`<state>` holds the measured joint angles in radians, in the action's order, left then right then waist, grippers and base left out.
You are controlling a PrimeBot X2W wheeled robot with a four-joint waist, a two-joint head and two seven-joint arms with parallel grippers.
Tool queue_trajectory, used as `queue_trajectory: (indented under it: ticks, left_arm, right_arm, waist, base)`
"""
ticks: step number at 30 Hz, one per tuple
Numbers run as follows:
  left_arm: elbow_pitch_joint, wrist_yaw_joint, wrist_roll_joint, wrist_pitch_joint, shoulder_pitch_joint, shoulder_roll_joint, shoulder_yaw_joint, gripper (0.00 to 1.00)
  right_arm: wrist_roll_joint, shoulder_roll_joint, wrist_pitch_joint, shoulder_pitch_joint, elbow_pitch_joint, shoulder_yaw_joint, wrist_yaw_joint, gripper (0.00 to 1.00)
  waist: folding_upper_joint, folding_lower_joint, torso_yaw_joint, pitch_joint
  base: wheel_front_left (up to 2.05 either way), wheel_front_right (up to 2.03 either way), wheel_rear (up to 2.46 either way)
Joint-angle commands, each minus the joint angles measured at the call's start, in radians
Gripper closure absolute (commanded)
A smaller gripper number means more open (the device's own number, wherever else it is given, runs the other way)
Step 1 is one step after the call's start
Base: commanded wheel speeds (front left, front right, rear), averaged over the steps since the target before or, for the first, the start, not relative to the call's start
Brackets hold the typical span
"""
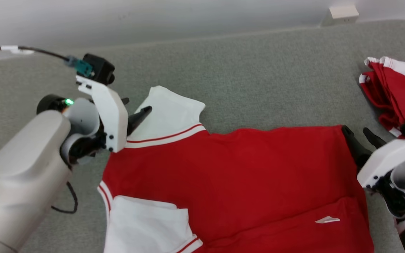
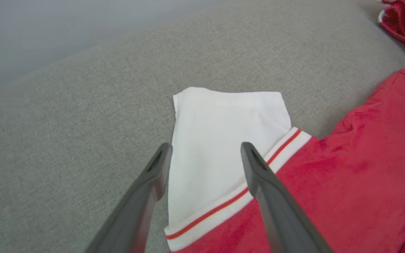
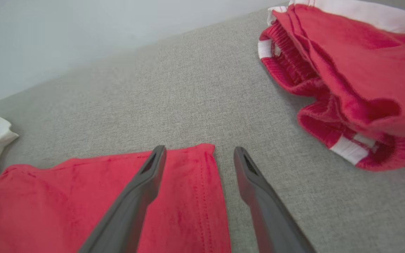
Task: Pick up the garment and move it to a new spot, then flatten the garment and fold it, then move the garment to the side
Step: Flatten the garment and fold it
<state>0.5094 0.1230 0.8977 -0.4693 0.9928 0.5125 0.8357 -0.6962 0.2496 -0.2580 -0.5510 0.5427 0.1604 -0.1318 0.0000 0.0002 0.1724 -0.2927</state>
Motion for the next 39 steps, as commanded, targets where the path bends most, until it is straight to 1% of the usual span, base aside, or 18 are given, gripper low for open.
queue_trajectory:
  ticks: [1, 6, 10, 13, 18, 21, 24, 25, 27, 28, 29, 30, 31, 32, 33, 34, 36, 39]
  left_arm:
    - [0.022, 0.004, 0.008, -0.011, 0.03, -0.004, 0.008, 0.0]
    - [0.071, 0.008, 0.03, -0.048, 0.121, -0.008, 0.072, 0.0]
    - [0.089, 0.008, 0.06, -0.051, 0.173, 0.007, 0.115, 0.0]
    - [0.103, 0.008, 0.082, -0.054, 0.197, 0.016, 0.153, 0.0]
    - [0.147, 0.007, 0.097, -0.042, 0.229, 0.042, 0.198, 0.0]
    - [0.191, 0.007, 0.1, -0.027, 0.248, 0.047, 0.211, 0.0]
    - [0.239, 0.007, 0.137, -0.049, 0.252, 0.038, 0.21, 0.0]
    - [0.247, 0.007, 0.151, -0.061, 0.252, 0.035, 0.214, 0.0]
    - [0.257, 0.007, 0.175, -0.084, 0.25, 0.031, 0.222, 0.0]
    - [0.256, 0.007, 0.191, -0.098, 0.246, 0.028, 0.224, 0.0]
    - [0.249, 0.007, 0.212, -0.105, 0.241, 0.025, 0.224, 0.0]
    - [0.249, 0.007, 0.212, -0.105, 0.241, 0.025, 0.224, 0.0]
    - [0.241, 0.007, 0.23, -0.107, 0.24, 0.023, 0.222, 0.0]
    - [0.234, 0.008, 0.236, -0.103, 0.24, 0.023, 0.223, 0.37]
    - [0.224, 0.008, 0.236, -0.093, 0.243, 0.025, 0.229, 0.67]
    - [0.221, 0.007, 0.236, -0.083, 0.246, 0.031, 0.234, 1.0]
    - [0.225, 0.007, 0.211, -0.047, 0.263, 0.045, 0.246, 1.0]
    - [0.254, 0.007, 0.198, 0.0, 0.273, 0.045, 0.258, 1.0]
  right_arm:
    - [-0.015, 0.003, -0.006, -0.029, 0.016, 0.015, 0.002, 0.0]
    - [-0.053, -0.009, -0.035, -0.115, 0.076, 0.093, 0.002, 0.0]
    - [-0.09, -0.021, -0.059, -0.167, 0.114, 0.161, 0.002, 0.0]
    - [-0.131, -0.03, -0.083, -0.177, 0.115, 0.227, 0.002, 0.0]
    - [-0.192, -0.019, -0.069, -0.191, 0.097, 0.305, 0.002, 0.0]
    - [-0.219, -0.01, -0.054, -0.201, 0.096, 0.338, 0.002, 0.0]
    - [-0.241, -0.004, -0.04, -0.205, 0.103, 0.37, 0.002, 0.0]
    - [-0.249, -0.002, -0.036, -0.206, 0.106, 0.382, 0.002, 0.03]
    - [-0.265, 0.003, -0.028, -0.207, 0.11, 0.401, 0.002, 0.32]
    - [-0.272, 0.006, -0.023, -0.208, 0.113, 0.411, 0.002, 0.5]
    - [-0.278, 0.008, -0.018, -0.209, 0.115, 0.42, 0.002, 0.61]
    - [-0.278, 0.008, -0.018, -0.209, 0.115, 0.42, 0.002, 0.61]
    - [-0.285, 0.011, -0.012, -0.21, 0.117, 0.428, 0.002, 0.72]
    - [-0.292, 0.015, -0.004, -0.213, 0.119, 0.434, 0.002, 0.86]
    - [-0.297, 0.02, 0.01, -0.216, 0.12, 0.44, 0.002, 0.91]
    - [-0.303, 0.024, 0.025, -0.221, 0.122, 0.444, 0.002, 0.95]
    - [-0.315, 0.027, 0.061, -0.232, 0.126, 0.448, 0.002, 1.0]
    - [-0.33, 0.033, 0.125, -0.248, 0.139, 0.445, 0.003, 1.0]
  waist:
    - [0.0, -0.0002, 0.027, -0.035]
    - [0.0, -0.0002, 0.058, -0.082]
    - [0.0, -0.0002, 0.079, -0.112]
    - [0.0, -0.0002, 0.093, -0.124]
    - [0.0, -0.0002, 0.116, -0.131]
    - [0.0, -0.0002, 0.125, -0.138]
    - [0.0, -0.0002, 0.131, -0.143]
    - [0.0, -0.0002, 0.133, -0.144]
    - [0.0, -0.0002, 0.134, -0.145]
    - [0.0, -0.0002, 0.135, -0.145]
    - [0.0, -0.0002, 0.134, -0.145]
    - [0.0, -0.0002, 0.134, -0.145]
    - [0.0, -0.0002, 0.134, -0.144]
    - [0.0, -0.0002, 0.133, -0.144]
    - [0.0, -0.0002, 0.132, -0.143]
    - [0.0, -0.0002, 0.131, -0.142]
    - [0.0, -0.0002, 0.129, -0.138]
    - [0.0, -0.0002, 0.122, -0.128]
  base:
    - [0.0, 0.0, 0.0]
    - [0.0, 0.0, 0.0]
    - [0.0, 0.0, 0.0]
    - [0.0, 0.0, 0.0]
    - [0.0, 0.0, 0.0]
    - [0.0, 0.0, 0.0]
    - [0.0, 0.0, 0.0]
    - [0.0, 0.0, 0.0]
    - [0.0, 0.0, 0.0]
    - [0.0, 0.0, 0.0]
    - [0.0, 0.0, 0.0]
    - [0.0, 0.0, 0.0]
    - [0.0, 0.0, 0.0]
    - [0.0, 0.0, 0.0]
    - [0.0, 0.0, 0.0]
    - [0.0, 0.0, 0.0]
    - [0.0, 0.0, 0.0]
    - [0.0, 0.0, 0.0]
